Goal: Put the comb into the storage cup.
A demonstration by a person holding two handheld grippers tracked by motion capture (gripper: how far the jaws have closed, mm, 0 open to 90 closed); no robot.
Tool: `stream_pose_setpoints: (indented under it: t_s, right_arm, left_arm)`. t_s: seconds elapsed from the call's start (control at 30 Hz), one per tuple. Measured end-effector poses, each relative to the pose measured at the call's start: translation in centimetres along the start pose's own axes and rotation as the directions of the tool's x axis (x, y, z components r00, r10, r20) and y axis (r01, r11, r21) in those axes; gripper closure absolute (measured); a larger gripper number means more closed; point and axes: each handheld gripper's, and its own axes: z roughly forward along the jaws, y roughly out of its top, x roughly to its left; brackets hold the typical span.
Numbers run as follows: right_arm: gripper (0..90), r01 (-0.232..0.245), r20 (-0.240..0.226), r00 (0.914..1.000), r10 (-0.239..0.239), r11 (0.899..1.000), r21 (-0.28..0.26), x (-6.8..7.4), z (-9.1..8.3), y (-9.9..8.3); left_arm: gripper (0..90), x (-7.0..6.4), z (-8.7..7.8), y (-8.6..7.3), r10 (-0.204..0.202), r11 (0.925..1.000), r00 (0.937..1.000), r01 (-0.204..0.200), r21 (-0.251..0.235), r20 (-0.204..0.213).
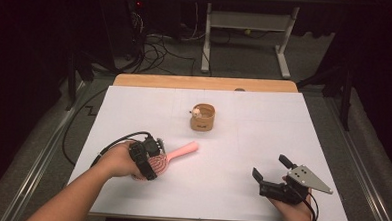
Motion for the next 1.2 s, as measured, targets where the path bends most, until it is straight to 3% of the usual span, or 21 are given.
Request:
stream_pose_setpoints:
  t_s: [0.2, 0.57, 1.2]
  right_arm:
    - [0.1, -0.001, 0.000, 1.0000, 0.001, 1.000, 0.003, 0.0, 0.0, 0.0]
    - [0.1, 0.003, 0.001, 1.0000, -0.003, 1.000, 0.003, 0.0, 0.1, 0.0]
    - [0.1, 0.011, -0.009, 0.9999, -0.010, 1.000, 0.013, 0.7, 1.1, 0.3]
  left_arm:
    - [20.1, -0.2, -0.1, 0.0, 0.008, 0.9997, 0.9999, -0.008, -0.022, -0.014]
    - [20.0, -0.5, -0.6, -0.1, 0.010, 0.9995, 0.9995, -0.009, -0.031, 0.028]
    - [20.0, -3.3, -2.5, 1.2, 0.108, 0.9928, 0.9941, -0.107, -0.054, 0.014]
